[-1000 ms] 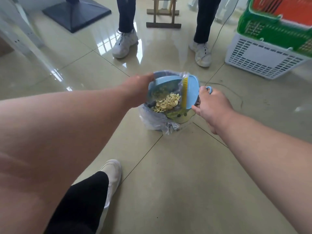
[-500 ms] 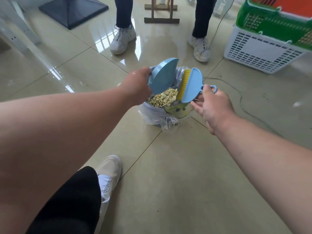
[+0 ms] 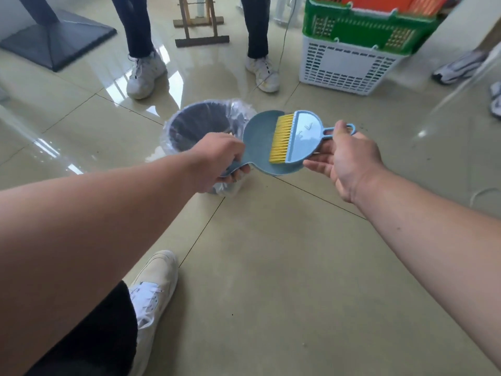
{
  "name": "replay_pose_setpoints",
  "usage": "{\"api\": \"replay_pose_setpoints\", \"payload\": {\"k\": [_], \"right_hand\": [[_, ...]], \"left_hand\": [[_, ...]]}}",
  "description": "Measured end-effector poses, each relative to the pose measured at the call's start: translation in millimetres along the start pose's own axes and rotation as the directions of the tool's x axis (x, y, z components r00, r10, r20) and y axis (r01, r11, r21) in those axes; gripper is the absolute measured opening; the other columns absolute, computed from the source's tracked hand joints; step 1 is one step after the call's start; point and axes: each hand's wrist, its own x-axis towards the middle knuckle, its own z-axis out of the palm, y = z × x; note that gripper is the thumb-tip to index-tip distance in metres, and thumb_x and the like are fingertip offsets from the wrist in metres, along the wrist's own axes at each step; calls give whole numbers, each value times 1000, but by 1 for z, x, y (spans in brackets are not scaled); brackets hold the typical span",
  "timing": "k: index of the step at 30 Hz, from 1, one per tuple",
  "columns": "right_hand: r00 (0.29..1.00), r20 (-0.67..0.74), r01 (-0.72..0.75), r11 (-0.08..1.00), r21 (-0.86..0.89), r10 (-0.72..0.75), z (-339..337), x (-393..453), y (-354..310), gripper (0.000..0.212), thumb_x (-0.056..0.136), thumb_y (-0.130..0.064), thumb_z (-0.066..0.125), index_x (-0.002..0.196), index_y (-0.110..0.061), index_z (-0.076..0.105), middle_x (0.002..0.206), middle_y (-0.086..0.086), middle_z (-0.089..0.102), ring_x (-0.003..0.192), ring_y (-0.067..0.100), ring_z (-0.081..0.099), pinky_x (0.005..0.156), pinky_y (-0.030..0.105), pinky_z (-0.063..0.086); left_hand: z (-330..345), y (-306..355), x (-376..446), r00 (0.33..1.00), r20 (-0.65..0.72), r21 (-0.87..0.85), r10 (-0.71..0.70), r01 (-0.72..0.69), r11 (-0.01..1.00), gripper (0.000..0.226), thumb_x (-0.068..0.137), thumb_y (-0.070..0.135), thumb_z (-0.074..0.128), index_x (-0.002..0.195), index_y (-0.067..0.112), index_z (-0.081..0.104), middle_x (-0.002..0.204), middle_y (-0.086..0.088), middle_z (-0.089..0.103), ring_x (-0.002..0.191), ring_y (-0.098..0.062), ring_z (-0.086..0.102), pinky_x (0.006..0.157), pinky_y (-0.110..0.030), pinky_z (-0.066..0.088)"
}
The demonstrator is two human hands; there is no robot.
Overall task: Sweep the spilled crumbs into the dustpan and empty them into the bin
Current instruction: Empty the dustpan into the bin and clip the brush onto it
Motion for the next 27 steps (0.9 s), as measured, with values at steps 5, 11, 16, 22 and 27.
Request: {"api": "replay_pose_setpoints", "payload": {"k": [5,11,16,22,27], "right_hand": [[997,-38,53,960,-276,-66,-69,-1,-18,39,104,-45,43,100,-11,60,84,16,75,75,39,77,64,44,64],[976,66,208,794,-572,-208,-156,-27,-20,30,105,-38,41,107,-15,59,87,16,70,59,28,70,46,32,55],[925,297,380,518,-766,-239,-219,-61,22,28,103,-44,50,128,-34,58,98,-10,67,86,15,66,80,32,55],[815,566,575,278,-769,-122,-258,-76,84,31,96,-41,66,125,-33,64,93,-16,52,82,2,52,78,25,43],[813,577,567,332,-754,-79,-278,-70,117,19,86,-35,70,104,-32,67,84,-12,55,80,4,57,71,29,48]], "left_hand": [[59,2,-29,992,73,-56,-107,111,992,22,88,17,53,100,3,66,70,-17,68,55,-23,52,50,-27,41],[143,-16,-53,961,213,-55,-179,195,979,36,100,36,43,99,6,63,73,-19,67,50,-23,49,48,-27,37],[215,-62,-79,906,320,-71,-276,314,947,39,103,45,46,109,8,59,69,-19,67,49,-23,48,48,-26,36],[274,-105,-85,840,442,-45,-316,372,927,60,105,64,44,108,8,66,73,-18,67,51,-23,50,51,-27,37],[304,-120,-83,811,494,7,-313,356,934,71,106,70,35,104,10,72,74,-16,67,51,-22,49,51,-27,37]]}}
